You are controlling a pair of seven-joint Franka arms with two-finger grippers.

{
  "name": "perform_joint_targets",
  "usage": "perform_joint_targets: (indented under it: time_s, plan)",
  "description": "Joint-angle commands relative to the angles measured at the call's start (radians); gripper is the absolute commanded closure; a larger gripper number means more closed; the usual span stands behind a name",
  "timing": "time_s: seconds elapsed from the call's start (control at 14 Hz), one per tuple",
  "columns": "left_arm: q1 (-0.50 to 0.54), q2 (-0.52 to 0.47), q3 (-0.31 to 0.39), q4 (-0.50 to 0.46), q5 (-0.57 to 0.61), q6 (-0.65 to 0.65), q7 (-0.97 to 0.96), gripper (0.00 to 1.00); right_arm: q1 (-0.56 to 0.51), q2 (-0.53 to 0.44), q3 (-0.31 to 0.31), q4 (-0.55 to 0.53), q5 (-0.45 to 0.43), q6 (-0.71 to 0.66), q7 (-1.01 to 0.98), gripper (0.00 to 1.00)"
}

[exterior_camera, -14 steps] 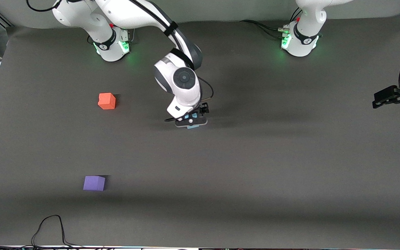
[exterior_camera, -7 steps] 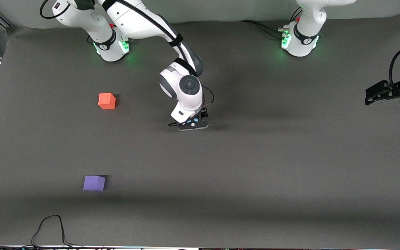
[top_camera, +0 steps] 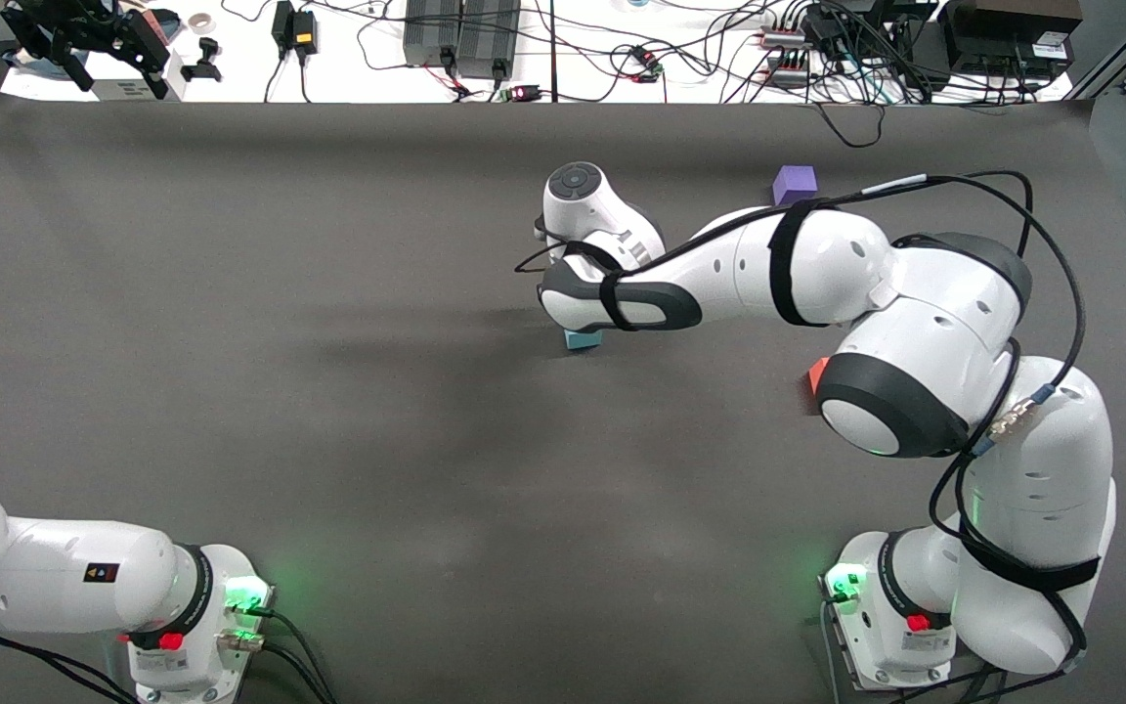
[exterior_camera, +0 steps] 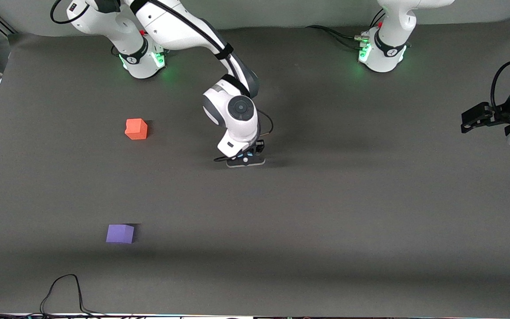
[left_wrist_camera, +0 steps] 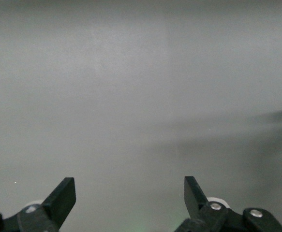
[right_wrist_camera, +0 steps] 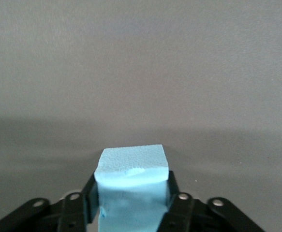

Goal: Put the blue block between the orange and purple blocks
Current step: 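Lower the right gripper and close it on the blue block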

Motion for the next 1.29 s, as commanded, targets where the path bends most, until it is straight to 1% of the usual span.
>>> perform_joint_targets:
  time_s: [0.0,0.07,0.21,0.29,0.36,0.5,0.64,0.79,0.86,0.93,1.14,1.21]
  plan:
    - [0.008,-0.028,-0.006,-0.025,0.002,0.002,-0.010,0.00,-0.009,-0.052,-0.010,0.006,0.000,-0.017,0.030,1.00]
    - [0.007,-0.028,-0.006,-0.025,0.003,0.002,-0.010,0.00,-0.030,-0.083,-0.010,0.019,0.000,-0.075,0.019,1.00]
    - [0.007,-0.031,-0.006,-0.027,0.003,0.005,-0.012,0.00,-0.064,-0.153,-0.011,0.085,0.001,-0.260,-0.034,1.00]
    - [0.008,-0.033,-0.006,-0.030,0.003,0.006,-0.012,0.00,-0.081,-0.202,-0.011,0.107,0.000,-0.320,-0.048,1.00]
    - [0.007,-0.034,-0.006,-0.033,0.005,0.009,-0.012,0.00,-0.101,-0.254,-0.013,0.117,0.000,-0.360,-0.050,1.00]
    - [0.007,-0.062,-0.006,-0.077,0.005,0.045,-0.012,0.00,-0.133,-0.339,-0.016,0.154,0.001,-0.428,-0.085,1.00]
    - [0.007,-0.066,-0.006,-0.082,0.003,0.043,-0.012,0.00,-0.171,-0.362,-0.017,0.260,0.006,-0.568,-0.106,1.00]
    - [0.007,-0.065,-0.008,-0.080,0.003,0.040,-0.012,0.00,-0.203,-0.367,-0.020,0.366,0.036,-0.710,-0.174,1.00]
    - [0.008,-0.066,-0.008,-0.077,0.002,0.039,-0.012,0.00,-0.231,-0.391,-0.020,0.375,0.036,-0.760,-0.214,1.00]
    - [0.011,-0.066,-0.009,-0.077,0.002,0.039,-0.009,0.00,-0.240,-0.431,-0.031,0.360,0.036,-0.779,-0.281,1.00]
    - [0.018,-0.066,-0.017,-0.077,0.000,0.033,-0.001,0.00,-0.243,-0.564,-0.173,0.232,0.035,-0.805,-0.531,1.00]
    - [0.022,-0.066,-0.022,-0.077,-0.001,0.029,0.002,0.00,-0.242,-0.609,-0.236,0.173,0.024,-0.804,-0.632,1.00]
